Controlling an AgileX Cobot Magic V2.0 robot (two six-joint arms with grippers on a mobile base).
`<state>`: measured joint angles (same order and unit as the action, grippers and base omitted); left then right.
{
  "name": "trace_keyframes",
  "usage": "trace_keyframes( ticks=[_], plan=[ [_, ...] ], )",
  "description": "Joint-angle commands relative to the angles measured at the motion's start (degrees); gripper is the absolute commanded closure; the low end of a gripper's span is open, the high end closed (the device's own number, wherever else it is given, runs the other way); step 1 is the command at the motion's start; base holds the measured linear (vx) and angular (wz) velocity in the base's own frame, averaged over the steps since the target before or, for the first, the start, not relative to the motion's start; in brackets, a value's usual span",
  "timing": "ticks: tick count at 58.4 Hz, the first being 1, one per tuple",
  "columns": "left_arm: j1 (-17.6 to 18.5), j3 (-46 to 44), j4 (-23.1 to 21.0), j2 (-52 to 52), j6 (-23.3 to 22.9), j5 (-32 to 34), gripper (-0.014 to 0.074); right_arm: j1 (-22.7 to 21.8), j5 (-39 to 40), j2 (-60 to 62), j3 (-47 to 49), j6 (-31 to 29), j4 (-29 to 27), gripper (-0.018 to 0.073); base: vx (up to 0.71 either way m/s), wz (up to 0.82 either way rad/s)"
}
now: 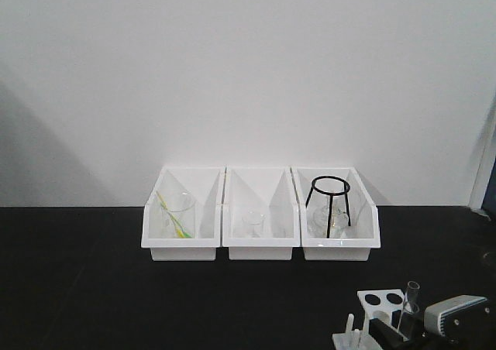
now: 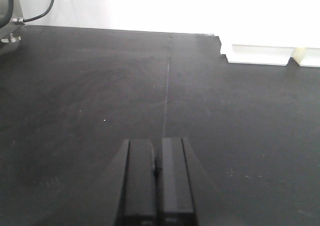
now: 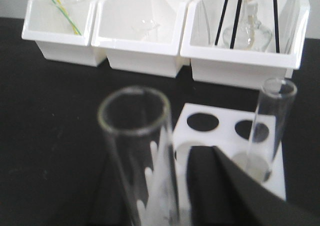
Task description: Flip and reinsert test tube from rack
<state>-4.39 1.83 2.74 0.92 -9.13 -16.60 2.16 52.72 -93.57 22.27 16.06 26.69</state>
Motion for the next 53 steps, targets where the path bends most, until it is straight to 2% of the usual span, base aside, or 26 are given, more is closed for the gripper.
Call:
trace_keyframes(
  ticks=[1,9,16,24,31,41,53],
  plan=[
    [0.4,0.0,-0.2,0.6,0.0,5.0,0.0603,-0.3,7.1,1.8,1.4,-0.2,-0.3,0.0398,0.0,0.0],
    [0.4,0.0,-0.2,0.6,0.0,5.0,0.0603,-0.3,7.9,4.6,1.4,-0.1,-0.3,0.0573,0.0,0.0],
    [0.4,0.0,-0.2,0.6,0.0,5.0,0.0603,-0.3,5.5,9.2,1.5,1.5,-0.2,0.0574,0.0,0.0],
    [0.4,0.0,-0.2,0.6,0.0,5.0,0.0603,-0.3,-5.6,16.3,3.8,6.6,1.6,0.0572,0.0,0.0],
    [0.4,0.0,-0.2,0.6,0.0,5.0,0.0603,-0.3,-13.0,22.1,8.2,12.0,7.2,0.0572,0.0,0.0],
    [0.4,0.0,-0.2,0.6,0.0,5.0,0.0603,-0.3,-22.3,27.2,16.4,26.4,16.8,0.0571,0.0,0.0],
    [0.4,0.0,-0.2,0.6,0.0,5.0,0.0603,-0.3,-26.5,28.1,24.1,40.3,34.3,0.0571,0.0,0.0]
  ],
)
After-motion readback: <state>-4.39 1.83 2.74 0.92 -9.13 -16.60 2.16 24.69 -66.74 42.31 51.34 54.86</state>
